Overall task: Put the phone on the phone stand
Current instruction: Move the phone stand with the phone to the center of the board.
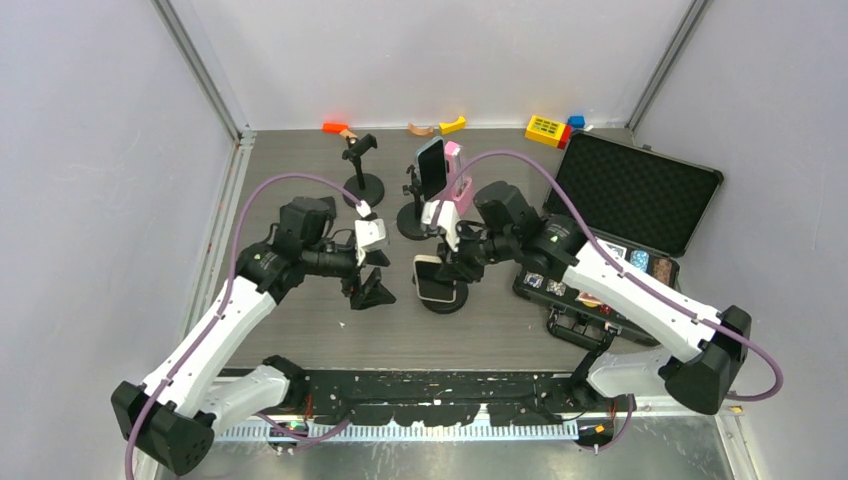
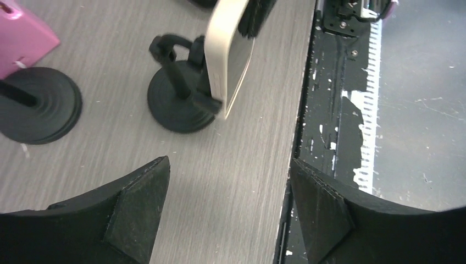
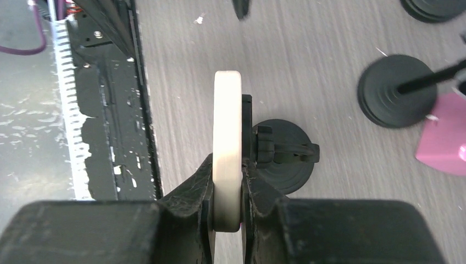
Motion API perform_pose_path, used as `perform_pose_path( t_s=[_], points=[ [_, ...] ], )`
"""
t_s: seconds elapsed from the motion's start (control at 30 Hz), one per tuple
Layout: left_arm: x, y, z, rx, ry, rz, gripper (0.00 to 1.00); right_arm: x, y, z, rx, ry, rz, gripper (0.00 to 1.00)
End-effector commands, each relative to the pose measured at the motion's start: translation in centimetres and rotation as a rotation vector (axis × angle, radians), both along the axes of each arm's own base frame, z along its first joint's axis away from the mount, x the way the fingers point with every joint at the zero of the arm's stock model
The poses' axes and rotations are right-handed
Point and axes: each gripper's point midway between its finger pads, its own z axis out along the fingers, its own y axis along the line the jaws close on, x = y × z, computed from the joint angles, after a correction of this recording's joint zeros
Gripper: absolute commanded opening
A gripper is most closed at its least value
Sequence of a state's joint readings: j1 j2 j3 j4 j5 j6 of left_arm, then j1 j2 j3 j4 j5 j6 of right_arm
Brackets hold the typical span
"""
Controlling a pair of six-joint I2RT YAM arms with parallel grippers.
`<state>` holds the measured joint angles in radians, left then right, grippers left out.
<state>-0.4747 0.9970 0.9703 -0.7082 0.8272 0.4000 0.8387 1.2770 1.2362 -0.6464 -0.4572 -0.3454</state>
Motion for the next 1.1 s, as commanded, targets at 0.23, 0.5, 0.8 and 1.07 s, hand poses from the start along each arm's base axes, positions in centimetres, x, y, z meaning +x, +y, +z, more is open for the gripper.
perform_pose_path(
  t_s=[0.23, 0.5, 0.8, 1.07],
  points=[
    [2.7, 1.1, 3.7, -0.030, -0.148, 0.134, 0.85, 8.1, -6.4, 5.3, 0.087, -0.204, -0.154, 0.00],
    [4.1, 1.7, 4.3, -0.039, -0.183, 0.213, 0.87, 13.2, -7.8, 4.7, 0.109, -0.255, -0.181, 0.00],
    [5.4, 2.9, 4.1, -0.028, -0.199, 0.295, 0.96, 18.3, -8.0, 3.8, 0.114, -0.286, -0.174, 0.00],
    [6.5, 4.1, 4.0, -0.016, -0.201, 0.354, 0.99, 21.4, -9.4, 2.3, 0.074, -0.272, -0.191, 0.00]
  ],
)
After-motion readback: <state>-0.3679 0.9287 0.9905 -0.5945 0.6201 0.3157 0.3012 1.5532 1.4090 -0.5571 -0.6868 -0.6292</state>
